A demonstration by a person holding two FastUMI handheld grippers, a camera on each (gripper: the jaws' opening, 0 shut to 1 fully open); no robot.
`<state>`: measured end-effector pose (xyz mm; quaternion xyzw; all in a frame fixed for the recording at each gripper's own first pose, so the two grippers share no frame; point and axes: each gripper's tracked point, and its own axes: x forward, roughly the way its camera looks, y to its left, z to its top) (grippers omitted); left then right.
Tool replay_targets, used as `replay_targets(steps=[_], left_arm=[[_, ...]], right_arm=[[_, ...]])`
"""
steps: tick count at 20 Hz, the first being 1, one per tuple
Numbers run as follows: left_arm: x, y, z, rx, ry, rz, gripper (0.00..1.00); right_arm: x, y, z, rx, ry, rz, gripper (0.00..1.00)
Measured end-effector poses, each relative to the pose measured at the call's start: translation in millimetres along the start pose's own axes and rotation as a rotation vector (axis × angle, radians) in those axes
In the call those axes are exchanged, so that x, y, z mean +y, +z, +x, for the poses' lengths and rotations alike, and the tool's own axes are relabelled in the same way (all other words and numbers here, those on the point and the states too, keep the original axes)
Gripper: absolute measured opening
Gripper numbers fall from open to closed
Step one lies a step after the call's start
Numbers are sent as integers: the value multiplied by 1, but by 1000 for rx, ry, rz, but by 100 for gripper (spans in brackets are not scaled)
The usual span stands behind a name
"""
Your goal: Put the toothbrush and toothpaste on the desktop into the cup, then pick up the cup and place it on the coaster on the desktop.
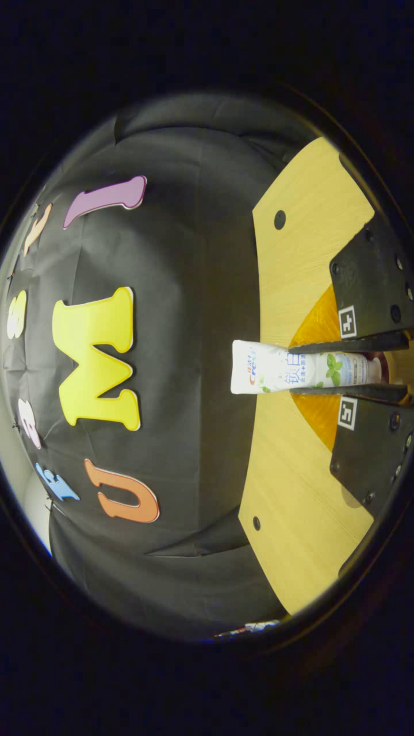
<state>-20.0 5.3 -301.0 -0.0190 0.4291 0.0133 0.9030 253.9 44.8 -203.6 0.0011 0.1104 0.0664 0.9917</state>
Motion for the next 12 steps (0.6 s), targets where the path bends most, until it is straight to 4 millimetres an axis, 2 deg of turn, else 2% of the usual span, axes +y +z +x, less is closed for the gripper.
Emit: replay_targets(steps=[5, 9, 10, 12], left_arm=[[-3, 46, -16, -110, -18, -20, 9], [4, 87, -25, -194, -21, -25, 9], [7, 94, -26, -211, -19, -20, 9], [11, 101, -26, -233, -8, -11, 9]], right_arm=[[3, -6, -2, -9, 4, -11, 22], [4, -12, -9, -10, 9, -13, 33], [5, -12, -11, -19, 11, -15, 33], [7, -9, -14, -32, 13, -22, 41]])
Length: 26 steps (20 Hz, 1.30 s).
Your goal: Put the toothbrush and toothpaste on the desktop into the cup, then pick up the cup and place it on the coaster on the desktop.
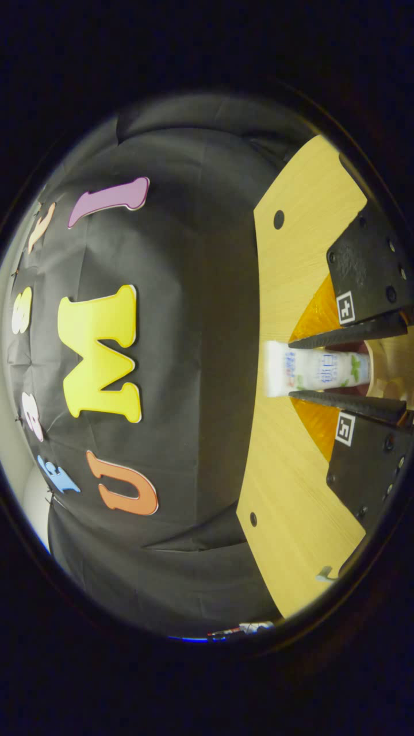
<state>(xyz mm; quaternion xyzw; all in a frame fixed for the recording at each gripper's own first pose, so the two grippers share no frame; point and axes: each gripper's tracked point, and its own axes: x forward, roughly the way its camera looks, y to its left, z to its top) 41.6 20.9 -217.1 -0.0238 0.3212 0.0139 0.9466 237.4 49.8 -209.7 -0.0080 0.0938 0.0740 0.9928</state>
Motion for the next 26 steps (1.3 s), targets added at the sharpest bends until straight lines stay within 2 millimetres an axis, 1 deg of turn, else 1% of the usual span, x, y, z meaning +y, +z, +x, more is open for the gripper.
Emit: replay_targets(steps=[2, 4, 5, 6, 7, 8, 9, 10, 12, 15, 17, 19, 22, 24, 26], left_arm=[[0, 10, 0, -29, 1, 14, 9], [-3, 27, -4, -80, -5, 36, 9], [-5, 36, -5, -106, -6, 45, 9], [-6, 45, -6, -135, -7, 44, 9], [-8, 57, -5, -162, -14, 34, 9], [-12, 70, -3, -185, -20, 29, 9], [-14, 81, -1, -211, -24, 26, 8], [-18, 92, -1, -239, -33, 22, 9], [-29, 113, 2, -297, -52, 14, 9], [-45, 147, 6, -384, -66, 23, 8], [-59, 166, 11, -445, -92, 32, 8], [-78, 182, 22, -494, -125, 40, 8], [-107, 189, 43, -530, -185, 26, 9], [-125, 195, 57, -564, -210, 52, 9], [-140, 196, 69, -601, -232, 72, 9]], right_arm=[[1, 4, -3, -5, 5, 3, 47], [0, 15, -9, -19, 10, 9, 57], [-2, 20, -13, -23, 11, 10, 73], [-3, 24, -17, -25, 13, 10, 80], [-6, 29, -21, -25, 13, 10, 82], [-10, 34, -27, -26, 8, 12, 82], [-15, 38, -33, -24, 5, 13, 86], [-20, 42, -39, -20, 0, 15, 86], [-31, 49, -53, -11, -11, 16, 90], [-46, 57, -71, 4, -23, 34, 91], [-59, 60, -83, 15, -41, 39, 92], [-72, 62, -90, 17, -59, 40, 92], [-96, 56, -97, 32, -90, 12, 92], [-110, 49, -99, 55, -109, 6, 92], [-124, 42, -103, 68, -127, 16, 92]])
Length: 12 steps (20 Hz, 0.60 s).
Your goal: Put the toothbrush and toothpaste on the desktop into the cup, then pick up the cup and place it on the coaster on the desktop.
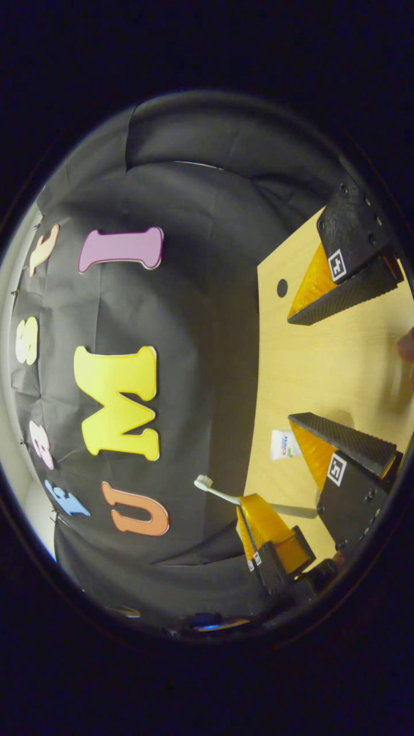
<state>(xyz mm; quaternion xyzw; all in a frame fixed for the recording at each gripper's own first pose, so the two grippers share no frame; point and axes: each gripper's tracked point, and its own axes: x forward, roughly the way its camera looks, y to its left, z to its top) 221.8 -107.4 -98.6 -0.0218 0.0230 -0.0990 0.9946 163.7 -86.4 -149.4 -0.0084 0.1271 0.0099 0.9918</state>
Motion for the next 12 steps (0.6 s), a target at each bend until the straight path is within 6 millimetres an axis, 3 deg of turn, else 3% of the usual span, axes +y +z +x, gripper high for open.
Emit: replay_targets(steps=[6, 12], left_arm=[[-23, -43, 21, -19, -42, 39, 9], [-24, -50, 30, -47, -41, 44, 9]], right_arm=[[-28, -32, -5, 62, -38, -21, 92], [-38, -47, -1, 102, -49, -8, 92]])
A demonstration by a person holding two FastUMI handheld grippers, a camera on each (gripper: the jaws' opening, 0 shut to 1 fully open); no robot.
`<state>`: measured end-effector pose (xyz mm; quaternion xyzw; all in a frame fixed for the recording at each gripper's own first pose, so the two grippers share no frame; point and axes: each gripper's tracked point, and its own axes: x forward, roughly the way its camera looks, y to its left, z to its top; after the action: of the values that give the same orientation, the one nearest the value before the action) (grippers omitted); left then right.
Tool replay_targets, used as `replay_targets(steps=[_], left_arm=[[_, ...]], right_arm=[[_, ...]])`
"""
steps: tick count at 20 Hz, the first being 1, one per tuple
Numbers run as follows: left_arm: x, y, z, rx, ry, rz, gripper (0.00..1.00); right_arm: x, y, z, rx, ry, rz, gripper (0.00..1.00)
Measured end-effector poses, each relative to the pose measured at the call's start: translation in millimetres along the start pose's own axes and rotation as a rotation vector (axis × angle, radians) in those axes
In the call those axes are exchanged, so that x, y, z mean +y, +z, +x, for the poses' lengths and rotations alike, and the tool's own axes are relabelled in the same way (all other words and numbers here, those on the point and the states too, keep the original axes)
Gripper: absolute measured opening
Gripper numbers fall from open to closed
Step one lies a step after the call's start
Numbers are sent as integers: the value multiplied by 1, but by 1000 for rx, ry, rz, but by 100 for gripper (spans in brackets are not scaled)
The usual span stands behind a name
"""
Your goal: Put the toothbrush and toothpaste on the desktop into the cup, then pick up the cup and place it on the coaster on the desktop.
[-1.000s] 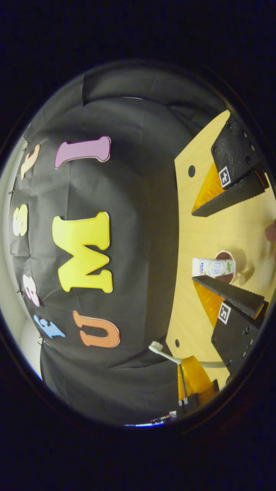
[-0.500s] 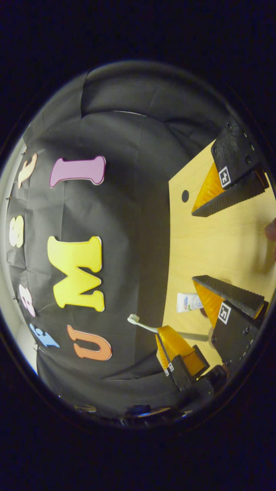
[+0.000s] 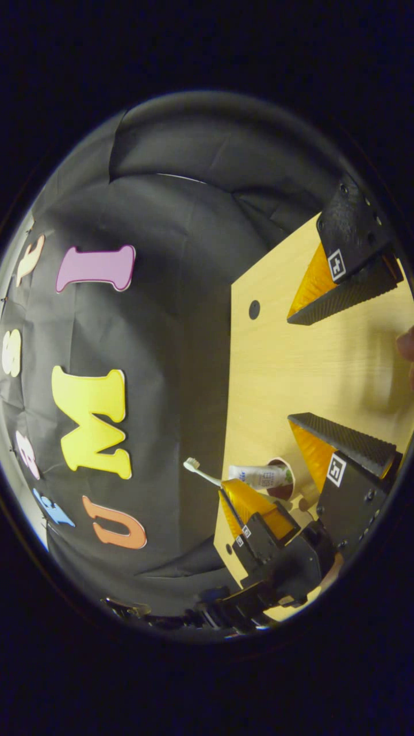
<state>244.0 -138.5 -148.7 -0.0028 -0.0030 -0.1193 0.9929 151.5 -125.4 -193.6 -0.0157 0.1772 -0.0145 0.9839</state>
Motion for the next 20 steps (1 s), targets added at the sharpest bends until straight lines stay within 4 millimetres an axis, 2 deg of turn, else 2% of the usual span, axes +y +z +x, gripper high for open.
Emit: replay_targets(steps=[3, 7, 12, 16, 20], left_arm=[[-1, 1, 4, -16, -5, -8, 9], [-8, 16, 10, -68, -30, 15, 9], [-11, 15, 17, -93, -43, 2, 8], [-12, 4, 26, -72, -60, 2, 8], [-11, -4, 19, -48, -51, -10, 10]], right_arm=[[4, 0, 0, -2, 9, -2, 93], [7, -2, 2, 9, 13, 1, 93], [8, -6, 3, 19, 13, 3, 93], [6, -10, 4, 37, 12, 0, 93], [11, -14, 4, 47, 18, 0, 93]])
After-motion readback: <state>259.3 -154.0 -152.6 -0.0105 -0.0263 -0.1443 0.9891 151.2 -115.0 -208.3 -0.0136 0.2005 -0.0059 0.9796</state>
